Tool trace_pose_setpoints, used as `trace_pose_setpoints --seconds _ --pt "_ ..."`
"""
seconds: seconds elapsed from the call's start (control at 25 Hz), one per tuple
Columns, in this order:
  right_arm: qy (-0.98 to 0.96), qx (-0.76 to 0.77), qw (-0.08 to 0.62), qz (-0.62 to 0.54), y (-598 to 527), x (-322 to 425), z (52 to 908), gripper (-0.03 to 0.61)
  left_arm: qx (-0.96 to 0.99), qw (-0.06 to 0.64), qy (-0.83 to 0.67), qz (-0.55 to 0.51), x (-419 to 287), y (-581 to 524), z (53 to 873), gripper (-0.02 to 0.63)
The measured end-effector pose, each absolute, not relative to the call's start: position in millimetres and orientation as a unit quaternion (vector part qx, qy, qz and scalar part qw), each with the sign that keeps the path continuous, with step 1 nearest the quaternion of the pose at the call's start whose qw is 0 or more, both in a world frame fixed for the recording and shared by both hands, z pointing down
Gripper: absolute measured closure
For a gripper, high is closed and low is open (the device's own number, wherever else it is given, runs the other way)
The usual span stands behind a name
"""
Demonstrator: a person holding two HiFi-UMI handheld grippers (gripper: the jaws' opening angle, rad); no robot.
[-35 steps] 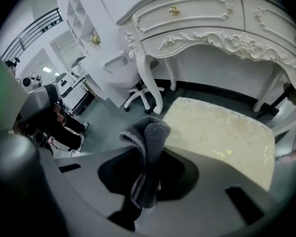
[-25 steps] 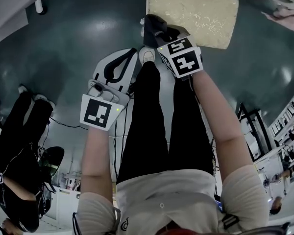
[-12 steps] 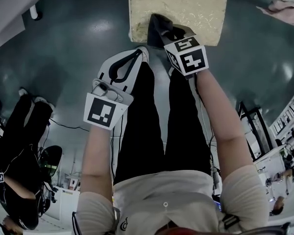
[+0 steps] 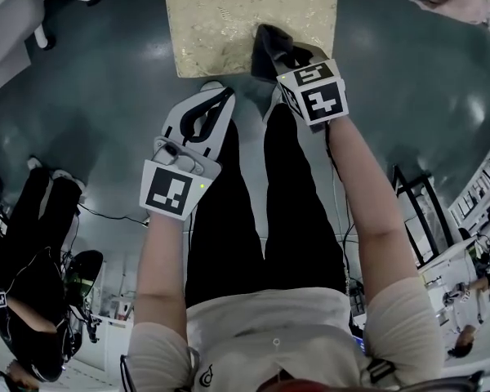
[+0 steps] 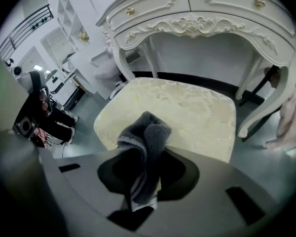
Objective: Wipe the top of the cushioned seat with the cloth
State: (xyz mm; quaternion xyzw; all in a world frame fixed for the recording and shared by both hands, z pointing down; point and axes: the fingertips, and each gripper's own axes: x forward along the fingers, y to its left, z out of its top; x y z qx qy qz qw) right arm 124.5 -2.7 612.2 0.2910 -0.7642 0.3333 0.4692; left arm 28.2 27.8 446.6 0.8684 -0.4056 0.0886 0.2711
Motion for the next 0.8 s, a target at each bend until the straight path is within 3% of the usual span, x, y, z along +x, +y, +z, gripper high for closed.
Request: trace_pose_setpoints --seconds 0.48,0.8 --pt "-0.740 0.332 0.469 0.351 -10.2 226.7 614.8 0.494 0.876 0.267 -0.390 0.093 115.2 11.3 444.5 0.601" --pt "-0.712 0.339 0.511 0.341 -7.3 287.6 632.4 0.502 0.869 0.275 -0.402 0.088 150.6 12.2 442.0 0.601"
